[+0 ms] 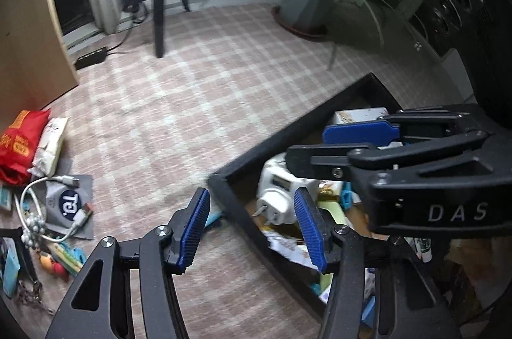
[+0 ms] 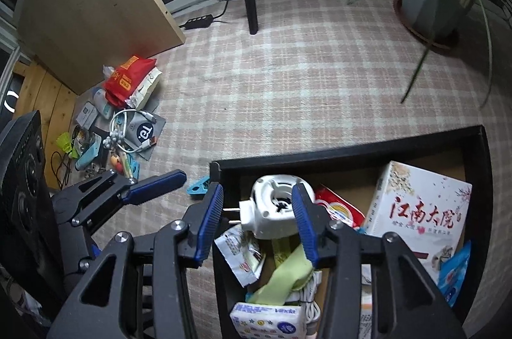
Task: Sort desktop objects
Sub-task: 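Carry the white plug adapter to the tray and open the left gripper, then move both grippers back to the red bag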
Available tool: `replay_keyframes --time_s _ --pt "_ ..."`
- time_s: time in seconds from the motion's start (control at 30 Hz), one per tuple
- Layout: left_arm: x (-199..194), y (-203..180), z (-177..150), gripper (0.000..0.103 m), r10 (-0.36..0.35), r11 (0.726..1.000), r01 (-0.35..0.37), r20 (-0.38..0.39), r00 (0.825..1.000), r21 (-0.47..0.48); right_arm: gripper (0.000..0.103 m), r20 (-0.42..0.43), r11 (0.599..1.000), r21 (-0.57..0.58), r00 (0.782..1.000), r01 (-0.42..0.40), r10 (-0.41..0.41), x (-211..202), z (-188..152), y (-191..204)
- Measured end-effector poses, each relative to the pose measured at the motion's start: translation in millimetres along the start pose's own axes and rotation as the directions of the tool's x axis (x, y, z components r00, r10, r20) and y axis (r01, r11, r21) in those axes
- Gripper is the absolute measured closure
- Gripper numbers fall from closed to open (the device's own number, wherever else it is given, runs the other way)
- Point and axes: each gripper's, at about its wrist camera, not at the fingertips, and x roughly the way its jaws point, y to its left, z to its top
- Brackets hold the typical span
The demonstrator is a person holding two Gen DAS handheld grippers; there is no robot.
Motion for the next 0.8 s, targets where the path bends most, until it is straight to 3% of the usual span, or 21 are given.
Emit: replay_keyframes --time_s 0.23,0.47,0.8 --pt "-8.5 35.8 2.3 0.051 0.062 0.996 -0.061 0.021 0.998 -0.062 0.059 0.003 0.999 -0.052 1.0 -0.012 0.012 7.9 18.0 23.9" --pt "-20.3 87.8 2.7 0.051 0.135 0.98 -0.128 0.04 0.99 -0.155 0.059 0.014 0.987 -0.159 0.999 -0.026 0.029 19.5 50.0 72.5" --pt "-34.5 178.6 -11.4 0.05 0.221 0.925 -0.196 0.04 0.974 -0.327 0.059 -0.025 0.961 -0.262 0.996 -0.086 0.082 59.0 103.3 140.6"
